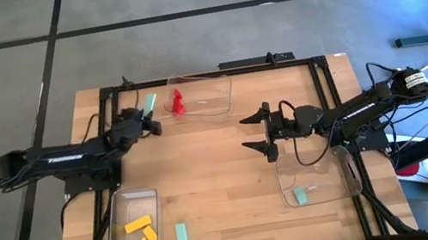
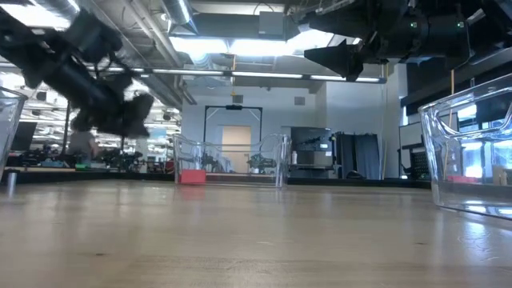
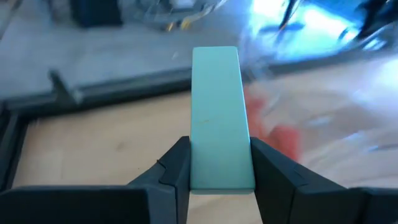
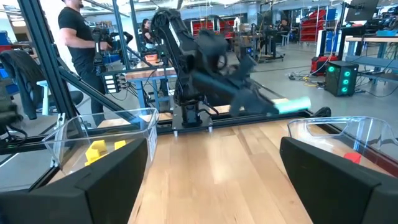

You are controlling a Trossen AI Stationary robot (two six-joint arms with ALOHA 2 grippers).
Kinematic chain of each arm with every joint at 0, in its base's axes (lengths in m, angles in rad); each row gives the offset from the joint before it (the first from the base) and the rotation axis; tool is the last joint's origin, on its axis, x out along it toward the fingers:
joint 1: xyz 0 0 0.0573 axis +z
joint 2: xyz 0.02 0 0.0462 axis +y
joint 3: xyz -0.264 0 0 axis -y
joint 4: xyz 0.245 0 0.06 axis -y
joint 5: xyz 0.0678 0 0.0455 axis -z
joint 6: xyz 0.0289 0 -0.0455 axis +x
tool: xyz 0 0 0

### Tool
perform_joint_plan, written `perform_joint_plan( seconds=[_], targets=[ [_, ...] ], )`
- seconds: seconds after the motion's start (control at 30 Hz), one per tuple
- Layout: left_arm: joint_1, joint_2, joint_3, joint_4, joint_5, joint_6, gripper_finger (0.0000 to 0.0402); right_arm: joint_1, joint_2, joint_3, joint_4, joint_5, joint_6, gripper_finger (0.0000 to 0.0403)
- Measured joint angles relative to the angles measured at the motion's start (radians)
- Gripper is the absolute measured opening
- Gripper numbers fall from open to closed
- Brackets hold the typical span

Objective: Sort & place blocks by color
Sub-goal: Put the top blue block into the bottom right transparent bin

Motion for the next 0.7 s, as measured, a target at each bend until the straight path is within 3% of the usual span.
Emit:
perform_joint_plan(
  seconds=[0.2,0.37,0.53,0.7],
  targets=[
    [-0.171,-0.164,0.067,-0.002,-0.085,0.147,0.0119,0.000,0.000,0.000,0.000,0.000,-0.001,0.0369],
    [-0.352,-0.181,0.083,0.125,-0.032,0.214,0.0119,0.000,0.000,0.000,0.001,0.000,-0.003,0.0369],
    [-0.544,-0.082,0.083,0.282,0.019,0.230,0.0119,0.000,0.000,0.000,0.001,0.000,-0.007,0.0369],
    [-0.680,0.087,0.083,0.563,0.020,0.316,0.0119,0.000,0.000,0.000,0.001,-0.001,-0.008,0.0369]
  ],
)
